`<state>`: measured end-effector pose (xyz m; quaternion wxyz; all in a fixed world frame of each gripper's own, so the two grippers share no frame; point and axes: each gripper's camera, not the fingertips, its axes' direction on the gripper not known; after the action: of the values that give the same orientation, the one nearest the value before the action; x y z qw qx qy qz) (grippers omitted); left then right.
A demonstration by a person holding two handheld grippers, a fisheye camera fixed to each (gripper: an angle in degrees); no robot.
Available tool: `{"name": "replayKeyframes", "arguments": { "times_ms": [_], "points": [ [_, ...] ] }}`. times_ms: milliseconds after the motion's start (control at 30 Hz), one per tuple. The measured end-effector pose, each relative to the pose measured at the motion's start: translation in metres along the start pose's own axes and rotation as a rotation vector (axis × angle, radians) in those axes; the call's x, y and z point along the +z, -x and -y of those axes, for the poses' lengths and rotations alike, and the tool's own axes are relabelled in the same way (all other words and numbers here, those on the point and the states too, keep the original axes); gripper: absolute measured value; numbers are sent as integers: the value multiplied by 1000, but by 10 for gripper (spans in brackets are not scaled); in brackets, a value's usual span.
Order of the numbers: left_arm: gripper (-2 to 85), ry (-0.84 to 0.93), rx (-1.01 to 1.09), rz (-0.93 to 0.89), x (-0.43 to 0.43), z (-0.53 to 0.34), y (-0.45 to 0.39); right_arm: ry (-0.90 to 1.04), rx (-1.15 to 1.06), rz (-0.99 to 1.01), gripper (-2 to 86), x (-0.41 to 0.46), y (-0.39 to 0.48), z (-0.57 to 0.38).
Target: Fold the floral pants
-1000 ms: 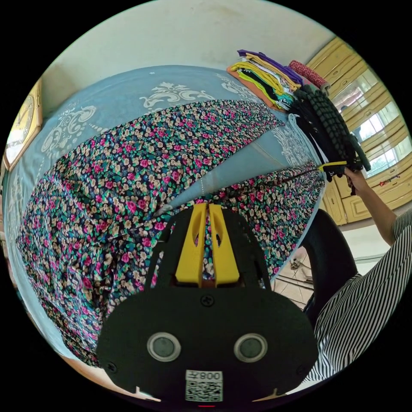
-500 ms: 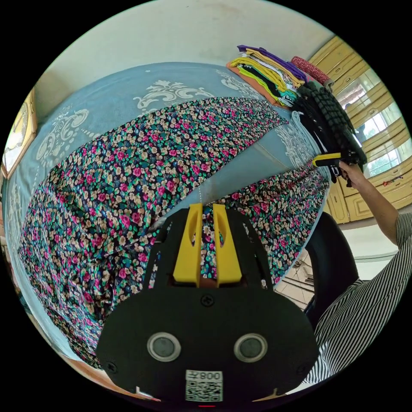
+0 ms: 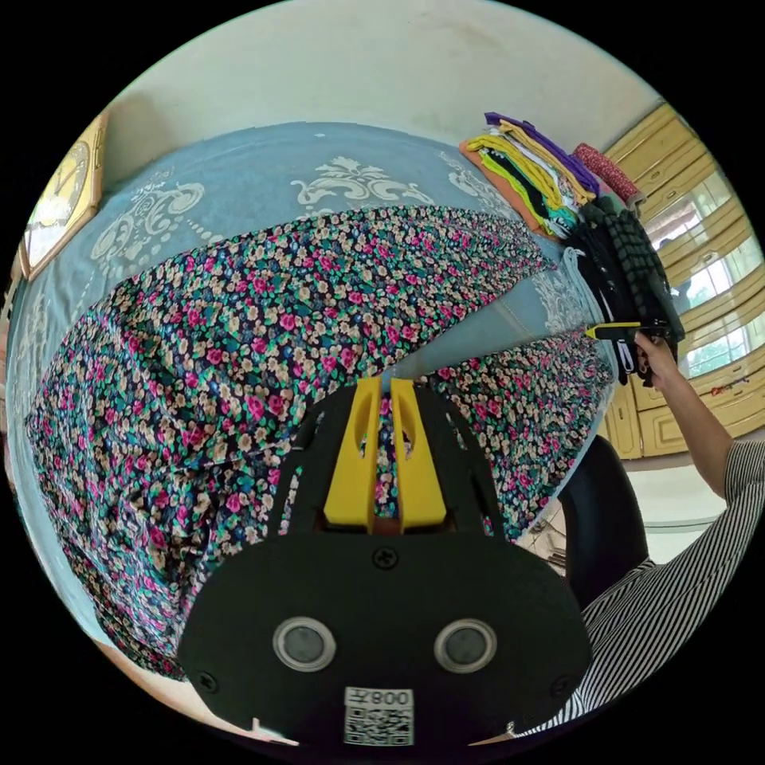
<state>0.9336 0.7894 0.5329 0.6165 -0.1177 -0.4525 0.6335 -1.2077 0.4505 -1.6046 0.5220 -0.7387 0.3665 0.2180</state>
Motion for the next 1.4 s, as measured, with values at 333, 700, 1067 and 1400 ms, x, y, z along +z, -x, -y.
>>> {"name": "replayKeyframes", "arguments": {
  "times_ms": [333, 700, 1067, 1400],
  "points": [
    [55, 21, 35, -125, 1, -84, -3, -137, 14, -40, 70, -69, 1, -64],
    [38, 201, 116, -133, 62, -148, -8, -10, -9, -25, 61, -50, 12, -110],
    [8, 233, 90, -120, 93, -203, 26, 61, 42, 52, 5, -49, 1, -134],
    [24, 30, -173, -35, 46, -305, 120, 21, 82, -21, 0, -106, 18, -152]
  ]
}}
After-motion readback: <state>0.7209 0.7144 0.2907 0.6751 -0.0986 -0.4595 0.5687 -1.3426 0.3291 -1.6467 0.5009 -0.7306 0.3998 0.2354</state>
